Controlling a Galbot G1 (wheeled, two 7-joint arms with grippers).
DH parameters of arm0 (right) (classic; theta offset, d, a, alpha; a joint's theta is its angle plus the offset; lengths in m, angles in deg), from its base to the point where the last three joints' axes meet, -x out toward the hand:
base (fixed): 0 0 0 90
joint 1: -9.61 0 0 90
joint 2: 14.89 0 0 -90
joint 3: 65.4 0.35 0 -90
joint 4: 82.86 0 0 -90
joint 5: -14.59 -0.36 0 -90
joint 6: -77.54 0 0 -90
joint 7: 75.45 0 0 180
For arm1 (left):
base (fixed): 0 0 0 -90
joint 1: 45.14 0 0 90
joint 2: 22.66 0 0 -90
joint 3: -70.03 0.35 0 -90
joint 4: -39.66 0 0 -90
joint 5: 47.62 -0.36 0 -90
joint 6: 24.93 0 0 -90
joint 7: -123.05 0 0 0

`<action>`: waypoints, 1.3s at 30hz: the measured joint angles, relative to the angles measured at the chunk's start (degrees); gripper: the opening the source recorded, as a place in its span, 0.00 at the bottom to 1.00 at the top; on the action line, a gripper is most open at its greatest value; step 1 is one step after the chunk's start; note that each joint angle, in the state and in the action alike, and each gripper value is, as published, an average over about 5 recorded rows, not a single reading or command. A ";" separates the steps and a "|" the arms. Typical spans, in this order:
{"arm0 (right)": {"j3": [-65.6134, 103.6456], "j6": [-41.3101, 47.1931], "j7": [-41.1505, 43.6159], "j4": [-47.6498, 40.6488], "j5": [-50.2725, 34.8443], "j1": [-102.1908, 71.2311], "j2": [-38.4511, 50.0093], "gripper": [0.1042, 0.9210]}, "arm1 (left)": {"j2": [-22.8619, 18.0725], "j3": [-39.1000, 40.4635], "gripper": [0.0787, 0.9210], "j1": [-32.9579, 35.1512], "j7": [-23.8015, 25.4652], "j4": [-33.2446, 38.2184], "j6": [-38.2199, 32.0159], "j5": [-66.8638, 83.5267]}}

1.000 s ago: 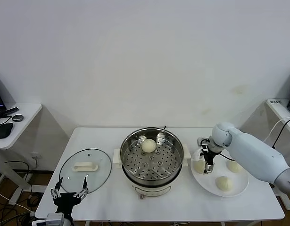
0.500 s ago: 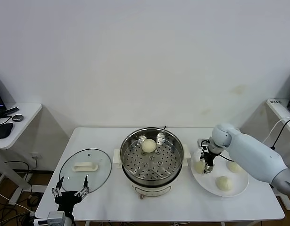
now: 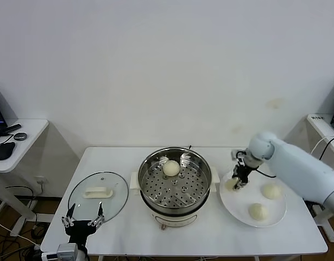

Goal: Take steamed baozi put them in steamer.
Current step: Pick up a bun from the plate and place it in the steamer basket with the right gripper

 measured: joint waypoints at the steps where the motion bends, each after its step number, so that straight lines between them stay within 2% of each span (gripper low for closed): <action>1: -1.63 0.23 0.17 0.94 -1.16 2.18 0.14 0.41 | 0.06 0.09 0.88 -0.03 -0.09 0.00 0.02 -0.01; 11: -16.12 4.18 1.00 8.87 -13.80 21.33 -2.00 0.41 | 0.96 -0.19 0.88 -0.44 -0.48 1.14 0.45 0.63; 22: -22.26 11.74 -2.62 11.25 -25.33 26.80 -11.21 0.41 | 0.66 0.83 0.88 0.34 -0.86 2.63 0.76 1.15; 30: -23.13 16.45 -6.25 8.77 -28.18 24.90 -19.79 0.41 | 0.95 1.70 0.88 0.46 -0.78 3.70 0.80 1.37; 39: -24.22 19.06 -9.25 4.27 -27.01 21.00 -27.80 0.42 | 1.27 1.77 0.88 -0.12 -0.84 3.28 0.89 2.15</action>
